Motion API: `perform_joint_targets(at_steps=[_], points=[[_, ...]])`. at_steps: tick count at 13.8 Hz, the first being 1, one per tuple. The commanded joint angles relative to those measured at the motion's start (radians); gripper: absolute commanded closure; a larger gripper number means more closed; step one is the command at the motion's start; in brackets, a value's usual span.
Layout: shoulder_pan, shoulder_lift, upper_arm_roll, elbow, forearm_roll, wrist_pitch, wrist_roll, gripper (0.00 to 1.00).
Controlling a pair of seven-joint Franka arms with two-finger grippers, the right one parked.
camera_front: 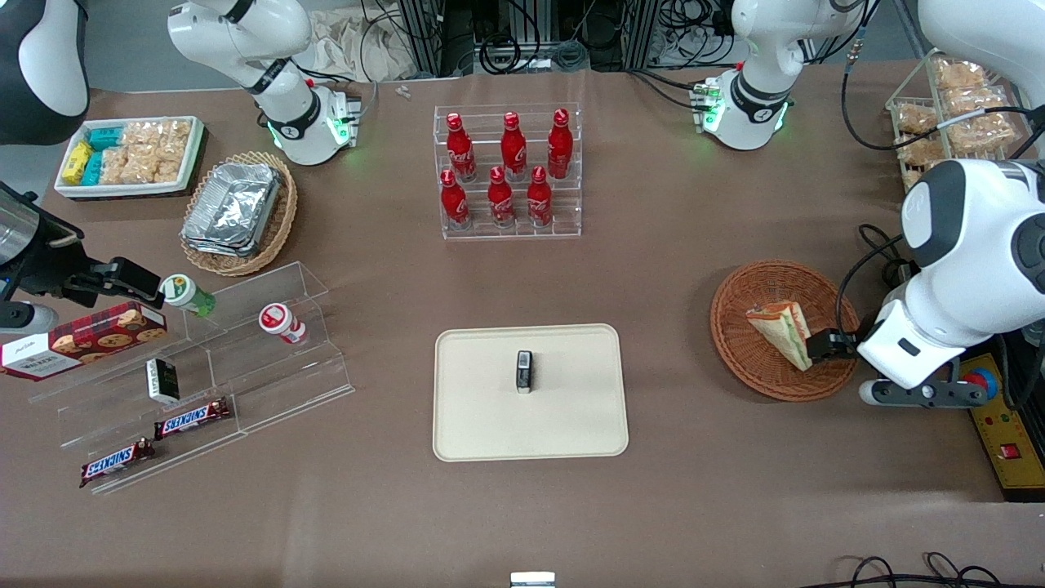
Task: Place sandwich from basket to tray
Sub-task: 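Lower the open left gripper over the wrapped sandwich in the basket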
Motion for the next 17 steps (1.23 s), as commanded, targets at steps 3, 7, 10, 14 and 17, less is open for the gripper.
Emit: perform_joint_targets(at_steps=[3, 7, 10, 14, 17], points=[[0.012, -0.030, 0.004, -0.105, 0.011, -0.003, -0.411, 0.00], [0.013, -0.053, 0.004, -0.201, 0.015, 0.081, -0.590, 0.00], [0.021, -0.096, 0.005, -0.345, 0.014, 0.210, -0.702, 0.00], [0.036, -0.119, 0.031, -0.503, 0.014, 0.357, -0.745, 0.00], [0.035, -0.102, 0.033, -0.550, 0.014, 0.405, -0.813, 0.00]])
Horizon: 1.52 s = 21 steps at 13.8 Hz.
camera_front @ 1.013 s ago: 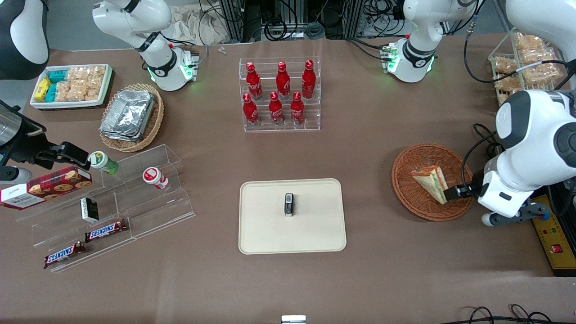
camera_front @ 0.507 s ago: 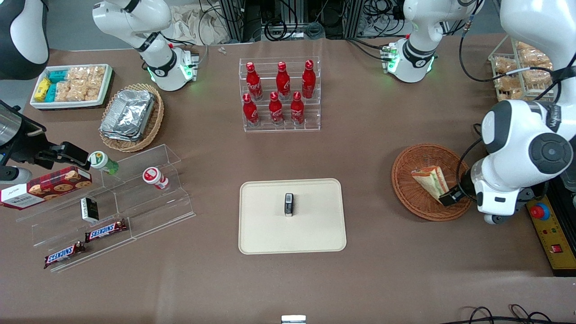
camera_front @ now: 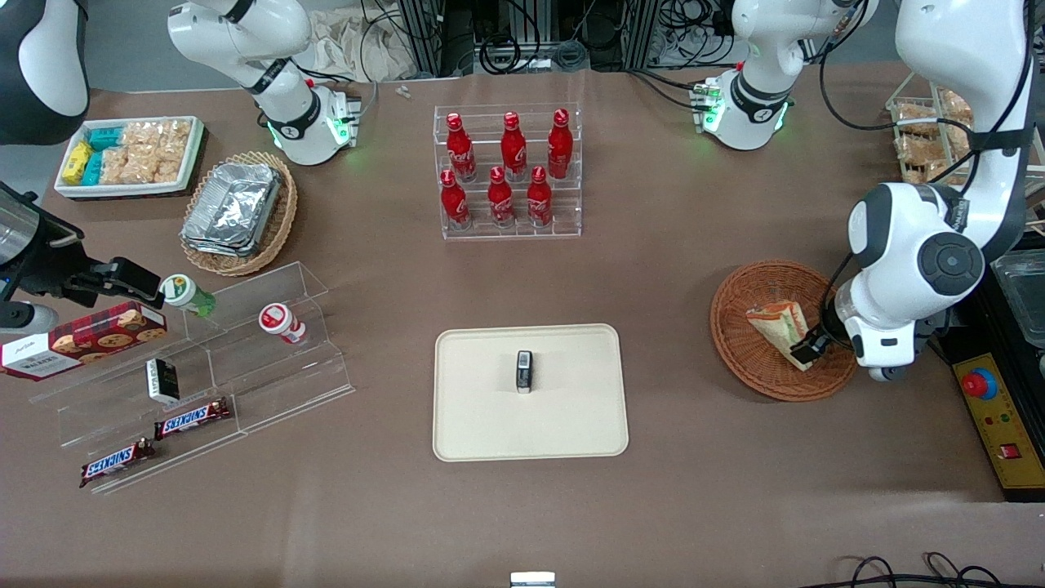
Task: Place sandwich from basket to tray
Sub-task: 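Close the left gripper on the sandwich and lift it from the basket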
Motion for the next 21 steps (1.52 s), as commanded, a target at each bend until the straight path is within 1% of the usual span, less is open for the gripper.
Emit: perform_joint_targets(at_steps=[1, 4, 7, 12, 15, 16, 18, 19, 20, 21], points=[[0.003, -0.024, 0.000, -0.089, 0.011, 0.085, -0.057, 0.00], [0.006, -0.027, 0.015, -0.163, 0.011, 0.168, -0.062, 0.00], [0.006, -0.036, 0.015, -0.196, 0.011, 0.173, -0.075, 0.00], [0.006, -0.006, 0.015, -0.197, 0.011, 0.179, -0.105, 0.00], [0.006, 0.027, 0.015, -0.194, -0.003, 0.217, -0.117, 0.01], [0.005, 0.033, 0.015, -0.196, -0.003, 0.234, -0.127, 0.05], [0.003, 0.047, 0.014, -0.191, -0.003, 0.245, -0.141, 0.24], [0.003, 0.048, 0.014, -0.186, -0.001, 0.245, -0.143, 0.36], [0.003, 0.047, 0.014, -0.182, -0.003, 0.245, -0.152, 0.53], [0.000, 0.051, 0.014, -0.168, -0.003, 0.241, -0.163, 0.73]])
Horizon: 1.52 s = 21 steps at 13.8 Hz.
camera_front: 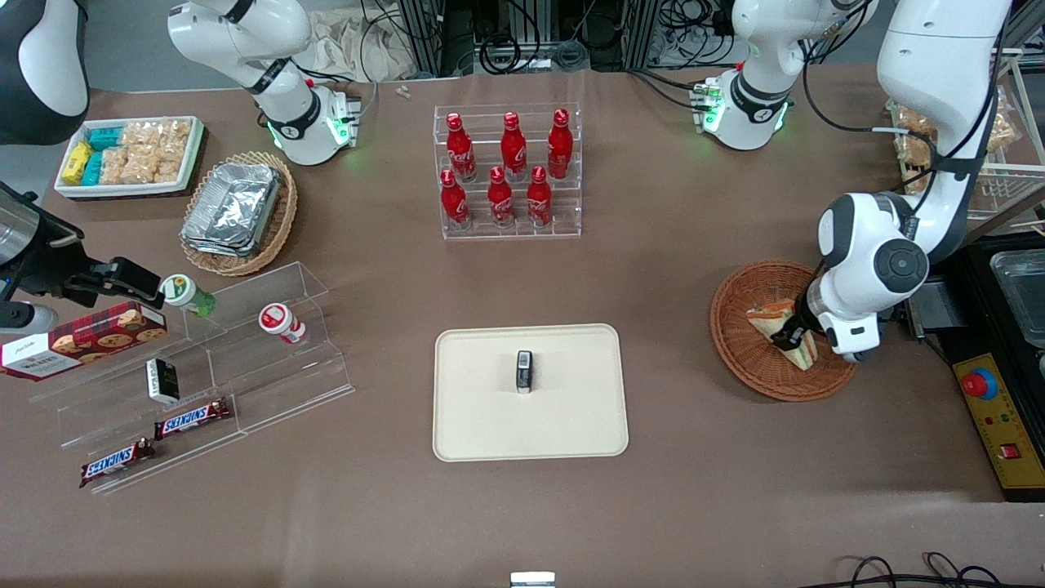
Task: Place sandwich from basket to tray
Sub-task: 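Close the left gripper on the sandwich and lift it from the basket, then carry the sandwich with the left gripper over to the cream tray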
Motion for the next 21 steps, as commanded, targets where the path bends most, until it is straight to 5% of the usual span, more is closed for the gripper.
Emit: perform_joint_targets(at_steps=[1, 3, 7, 11, 16, 21], points=[[-0.005, -0.001, -0.006, 0.012, 0.006, 0.023, -0.052, 0.94], [-0.003, -0.028, -0.006, 0.045, 0.011, -0.039, -0.044, 1.00], [-0.011, -0.030, -0.039, 0.327, 0.014, -0.475, 0.020, 1.00], [-0.011, -0.032, -0.062, 0.585, 0.006, -0.747, 0.242, 1.00], [-0.020, 0.002, -0.141, 0.800, -0.096, -0.776, 0.399, 1.00], [-0.058, 0.098, -0.328, 0.820, -0.078, -0.758, 0.512, 1.00]])
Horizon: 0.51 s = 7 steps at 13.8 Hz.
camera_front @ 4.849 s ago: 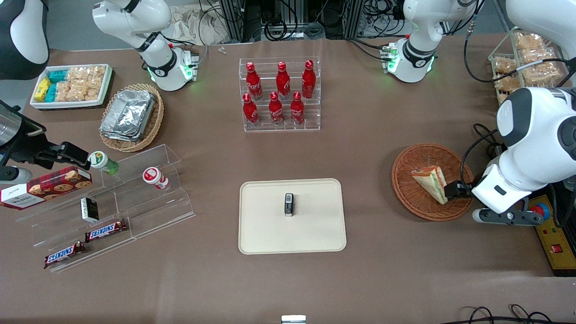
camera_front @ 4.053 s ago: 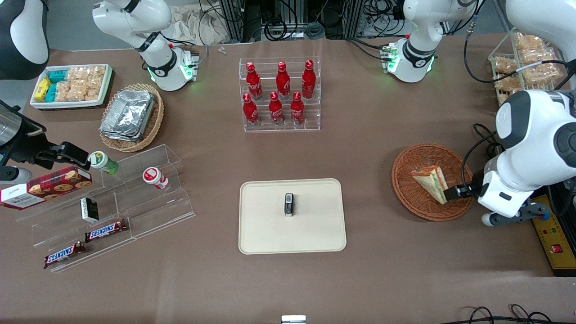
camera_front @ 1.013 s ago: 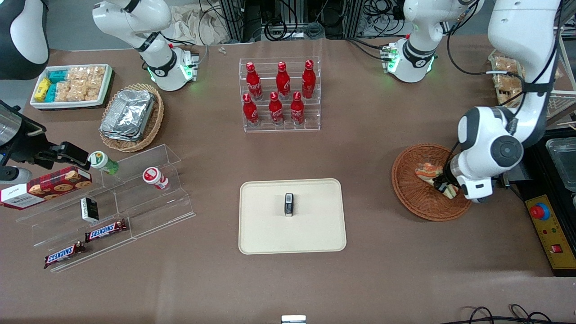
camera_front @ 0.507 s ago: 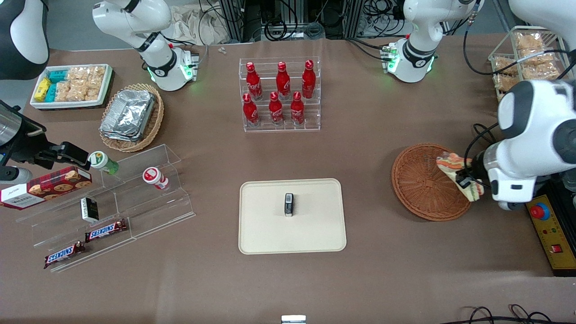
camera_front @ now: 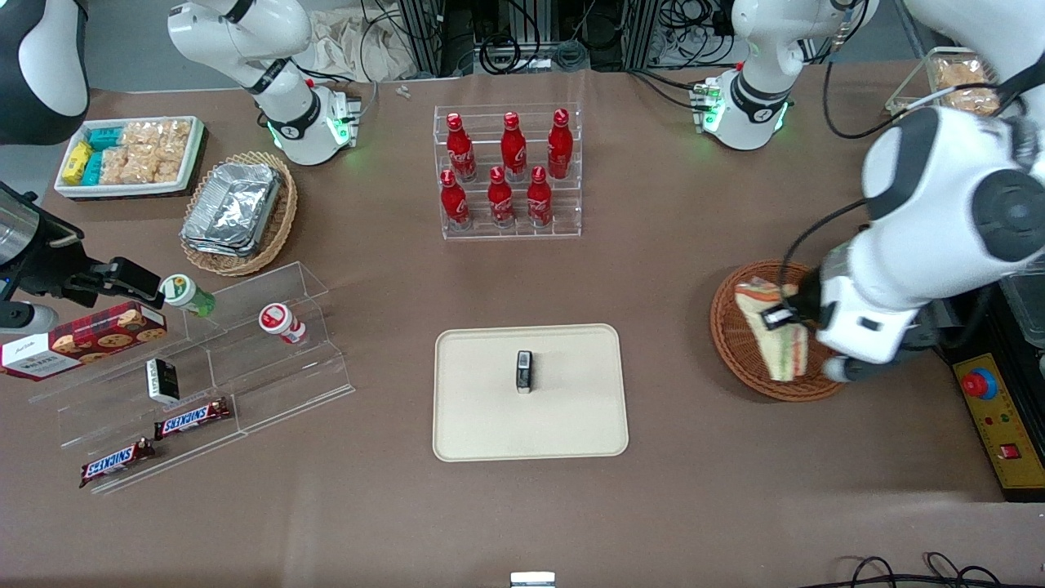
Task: Place sandwich from basket to tray
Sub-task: 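Carry the sandwich with the left gripper over to the cream tray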
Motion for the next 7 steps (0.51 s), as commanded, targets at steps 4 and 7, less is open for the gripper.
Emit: perform_joint_targets(at_steps=[4, 7], points=[[-0.113, 0.178, -0.057, 0.058, 0.084, 0.029, 0.095, 1.00], [-0.171, 0.216, -0.055, 0.047, 0.104, 0.107, 0.107, 1.00]])
